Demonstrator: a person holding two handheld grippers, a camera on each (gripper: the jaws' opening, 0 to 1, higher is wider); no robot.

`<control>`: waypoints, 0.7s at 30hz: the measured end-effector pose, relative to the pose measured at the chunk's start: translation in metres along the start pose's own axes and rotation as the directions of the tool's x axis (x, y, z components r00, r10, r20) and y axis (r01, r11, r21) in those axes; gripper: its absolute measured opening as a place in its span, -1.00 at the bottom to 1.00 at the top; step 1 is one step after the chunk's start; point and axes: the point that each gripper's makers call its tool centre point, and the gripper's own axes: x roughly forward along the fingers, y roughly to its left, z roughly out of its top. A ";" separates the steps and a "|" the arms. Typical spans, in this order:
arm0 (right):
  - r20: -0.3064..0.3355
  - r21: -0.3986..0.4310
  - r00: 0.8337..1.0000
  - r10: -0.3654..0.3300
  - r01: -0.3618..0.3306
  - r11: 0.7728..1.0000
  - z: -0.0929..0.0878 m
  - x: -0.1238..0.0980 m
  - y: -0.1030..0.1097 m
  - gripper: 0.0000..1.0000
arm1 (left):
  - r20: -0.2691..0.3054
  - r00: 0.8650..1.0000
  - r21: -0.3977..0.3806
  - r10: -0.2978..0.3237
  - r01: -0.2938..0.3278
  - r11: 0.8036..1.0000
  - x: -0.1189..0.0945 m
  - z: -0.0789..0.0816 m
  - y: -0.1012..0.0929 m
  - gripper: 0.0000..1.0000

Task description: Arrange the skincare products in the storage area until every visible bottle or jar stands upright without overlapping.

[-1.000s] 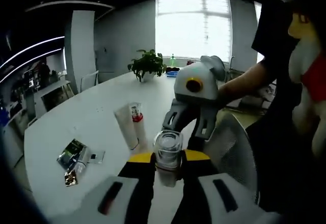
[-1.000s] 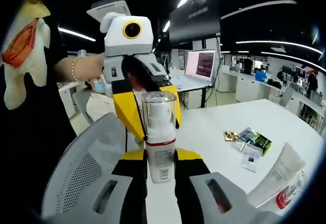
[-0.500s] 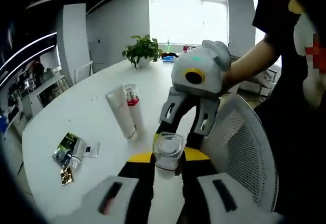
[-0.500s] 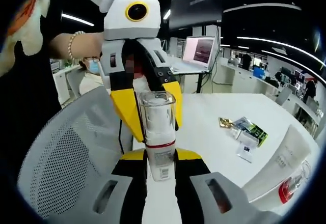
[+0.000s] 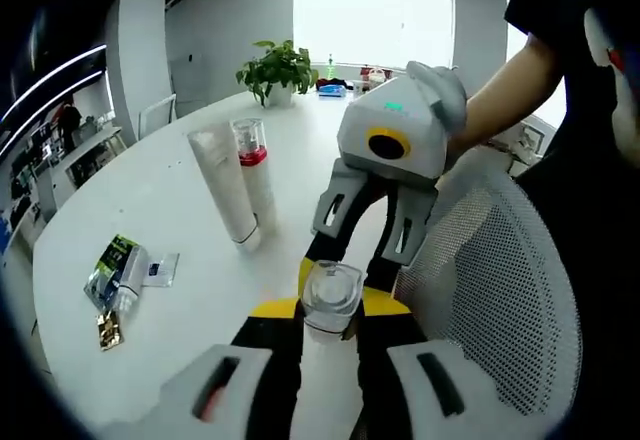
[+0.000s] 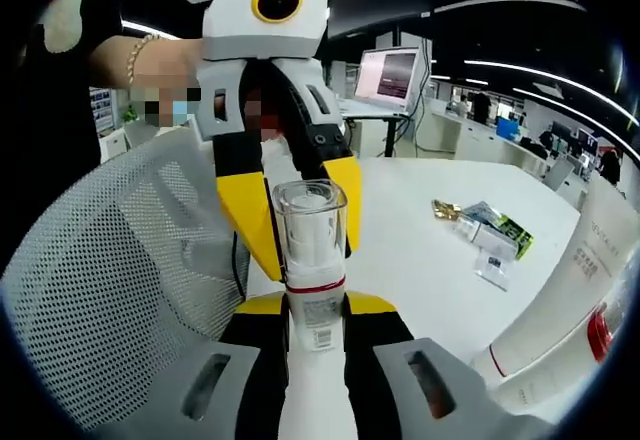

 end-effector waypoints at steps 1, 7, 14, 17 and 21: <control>-0.004 0.001 1.000 0.003 -0.003 1.000 -0.002 0.000 -0.001 -0.61 | -0.003 1.000 -0.004 -0.001 0.001 1.000 0.001 -0.001 0.000 -0.63; -0.012 0.030 0.999 0.030 -0.029 0.999 -0.010 0.001 -0.002 -0.61 | -0.012 1.000 -0.019 -0.006 0.006 1.000 0.008 -0.003 0.000 -0.63; -0.020 0.054 0.998 0.053 -0.052 0.997 -0.021 0.001 -0.001 -0.61 | -0.030 0.999 -0.016 -0.026 0.025 1.000 0.018 -0.007 -0.001 -0.63; -0.026 0.052 0.998 0.055 -0.053 0.997 -0.024 0.001 0.000 -0.61 | -0.034 0.999 -0.013 -0.033 0.032 0.999 0.020 -0.009 -0.002 -0.63; -0.014 0.062 0.999 0.045 -0.044 0.997 -0.026 0.001 -0.002 -0.61 | -0.024 0.999 -0.019 -0.033 0.032 0.999 0.021 -0.009 0.000 -0.63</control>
